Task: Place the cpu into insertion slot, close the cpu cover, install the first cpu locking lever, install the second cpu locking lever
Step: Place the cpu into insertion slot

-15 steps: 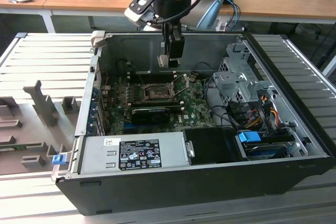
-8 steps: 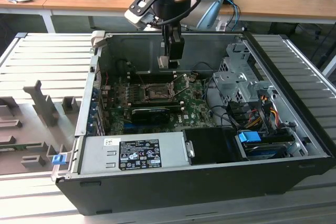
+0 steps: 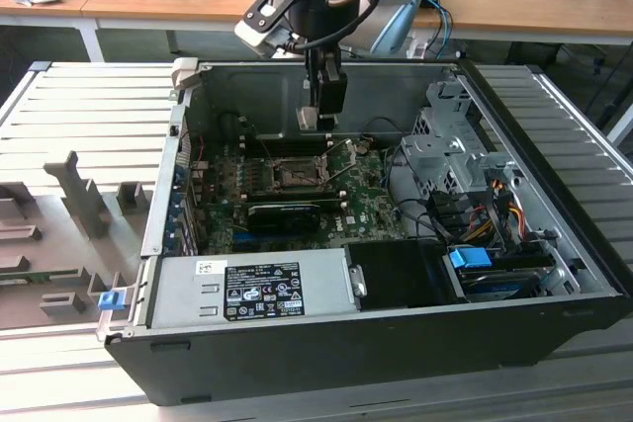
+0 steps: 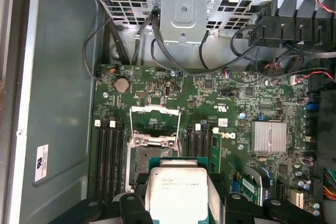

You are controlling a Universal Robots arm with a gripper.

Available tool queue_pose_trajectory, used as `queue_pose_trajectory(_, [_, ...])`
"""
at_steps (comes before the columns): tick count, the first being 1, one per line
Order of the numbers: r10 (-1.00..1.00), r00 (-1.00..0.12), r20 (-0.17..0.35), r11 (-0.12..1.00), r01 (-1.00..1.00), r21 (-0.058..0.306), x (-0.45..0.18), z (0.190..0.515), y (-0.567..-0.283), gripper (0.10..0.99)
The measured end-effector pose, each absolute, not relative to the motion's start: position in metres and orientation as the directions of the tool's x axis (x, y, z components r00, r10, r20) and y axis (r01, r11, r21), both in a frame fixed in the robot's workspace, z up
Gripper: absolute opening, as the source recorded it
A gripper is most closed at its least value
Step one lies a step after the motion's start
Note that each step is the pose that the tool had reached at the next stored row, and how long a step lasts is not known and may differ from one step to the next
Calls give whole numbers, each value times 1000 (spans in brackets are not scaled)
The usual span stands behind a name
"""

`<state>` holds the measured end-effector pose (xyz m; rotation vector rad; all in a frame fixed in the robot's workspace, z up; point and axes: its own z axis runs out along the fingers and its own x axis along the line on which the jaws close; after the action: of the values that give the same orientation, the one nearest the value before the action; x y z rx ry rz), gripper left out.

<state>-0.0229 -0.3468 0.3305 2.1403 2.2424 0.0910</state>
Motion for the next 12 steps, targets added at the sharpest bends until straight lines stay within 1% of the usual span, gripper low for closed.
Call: queue_pose_trajectory(12, [999, -47, 11, 46, 996, 70, -23, 326, -347, 529])
